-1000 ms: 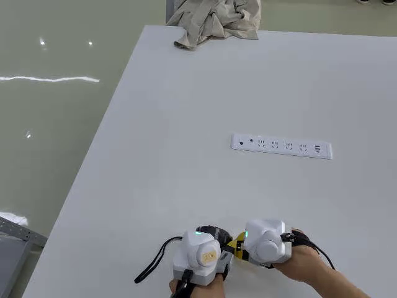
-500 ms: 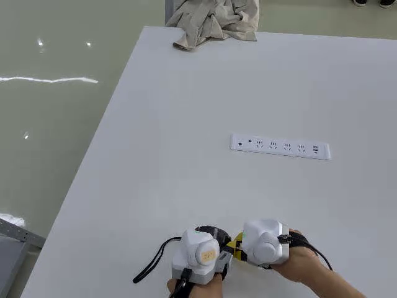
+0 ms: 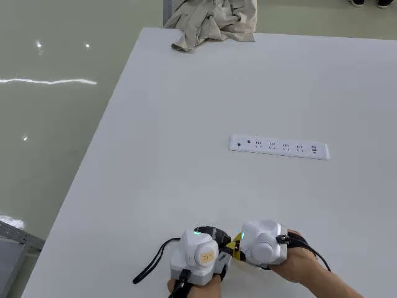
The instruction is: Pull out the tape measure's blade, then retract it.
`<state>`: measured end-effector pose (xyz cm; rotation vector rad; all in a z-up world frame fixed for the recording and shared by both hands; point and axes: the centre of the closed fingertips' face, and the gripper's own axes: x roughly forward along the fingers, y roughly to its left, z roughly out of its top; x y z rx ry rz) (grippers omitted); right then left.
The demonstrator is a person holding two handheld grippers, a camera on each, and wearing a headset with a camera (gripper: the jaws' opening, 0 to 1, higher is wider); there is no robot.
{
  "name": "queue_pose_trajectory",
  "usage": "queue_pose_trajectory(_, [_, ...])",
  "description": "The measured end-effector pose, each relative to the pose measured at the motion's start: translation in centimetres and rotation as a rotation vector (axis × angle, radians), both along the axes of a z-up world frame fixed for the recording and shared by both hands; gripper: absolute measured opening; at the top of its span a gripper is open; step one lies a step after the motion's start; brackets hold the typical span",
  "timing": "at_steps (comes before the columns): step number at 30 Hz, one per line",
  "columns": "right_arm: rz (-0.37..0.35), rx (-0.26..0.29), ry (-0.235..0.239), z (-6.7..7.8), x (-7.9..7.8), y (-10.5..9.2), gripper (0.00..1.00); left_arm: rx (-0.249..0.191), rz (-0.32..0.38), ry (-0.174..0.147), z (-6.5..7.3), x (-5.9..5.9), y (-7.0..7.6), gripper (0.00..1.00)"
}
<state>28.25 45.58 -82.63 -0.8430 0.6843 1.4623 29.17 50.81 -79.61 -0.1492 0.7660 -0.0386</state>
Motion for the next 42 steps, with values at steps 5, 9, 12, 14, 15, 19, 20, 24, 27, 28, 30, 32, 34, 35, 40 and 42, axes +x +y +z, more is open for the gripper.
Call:
queue_pose_trajectory(5, [-0.021,0.005,0.003,-0.1,0.1,-0.1,0.16,0.004,-0.008,-0.008,0.1,0.0,0.0,0.64])
queue_pose_trajectory(9, [-0.041,0.004,0.001,-0.1,0.1,-0.1,0.17,0.004,-0.016,-0.022,0.3,0.2,0.0,0.63])
queue_pose_trajectory(12, [-0.056,-0.002,0.004,0.0,0.1,-0.4,0.17,0.006,-0.019,-0.027,0.4,0.3,0.0,0.63])
queue_pose_trajectory(14, [-0.072,-0.002,0.008,0.0,0.1,-0.6,0.17,0.004,-0.021,-0.027,0.5,0.3,0.0,0.63])
queue_pose_trajectory(15, [-0.079,-0.001,0.010,0.0,0.1,-0.7,0.17,0.004,-0.022,-0.029,0.5,0.3,0.0,0.63])
queue_pose_trajectory(19, [-0.130,0.012,0.029,-0.1,0.1,-1.0,0.20,0.002,-0.029,-0.028,0.6,0.3,0.0,0.63])
queue_pose_trajectory(20, [-0.144,0.017,0.039,-0.2,0.0,-1.0,0.21,-0.002,-0.029,-0.028,0.6,0.3,-0.1,0.64])
queue_pose_trajectory(24, [-0.183,0.037,0.047,0.0,-0.2,-1.2,0.23,-0.004,-0.035,-0.025,0.7,0.2,-0.1,0.67])
queue_pose_trajectory(27, [-0.234,0.066,0.057,0.4,-0.1,-1.1,0.24,-0.002,-0.044,-0.024,0.7,0.1,-0.1,0.67])
queue_pose_trajectory(28, [-0.249,0.075,0.052,0.6,0.1,-1.2,0.24,-0.001,-0.051,-0.026,0.8,0.0,-0.1,0.67])
queue_pose_trajectory(30, [-0.289,0.088,0.068,0.6,0.1,-1.3,0.26,0.013,-0.061,-0.048,1.2,0.0,-0.1,0.67])
queue_pose_trajectory(32, [-0.305,0.098,0.064,0.9,0.2,-1.2,0.28,0.007,-0.065,-0.042,1.2,-0.1,-0.2,0.67])
queue_pose_trajectory(34, [-0.333,0.105,0.077,1.2,0.0,-1.3,0.28,0.002,-0.064,-0.038,1.2,-0.3,-0.1,0.68])
queue_pose_trajectory(35, [-0.346,0.108,0.077,1.2,0.0,-1.4,0.29,0.001,-0.063,-0.035,1.1,-0.4,0.0,0.68])
queue_pose_trajectory(40, [-0.417,0.136,0.094,2.0,-0.5,-1.7,0.31,-0.006,-0.065,-0.032,1.2,-1.1,0.3,0.70])
queue_pose_trajectory(42, [-0.433,0.143,0.097,2.1,-0.7,-1.8,0.32,-0.007,-0.067,-0.033,1.3,-1.4,0.4,0.71])
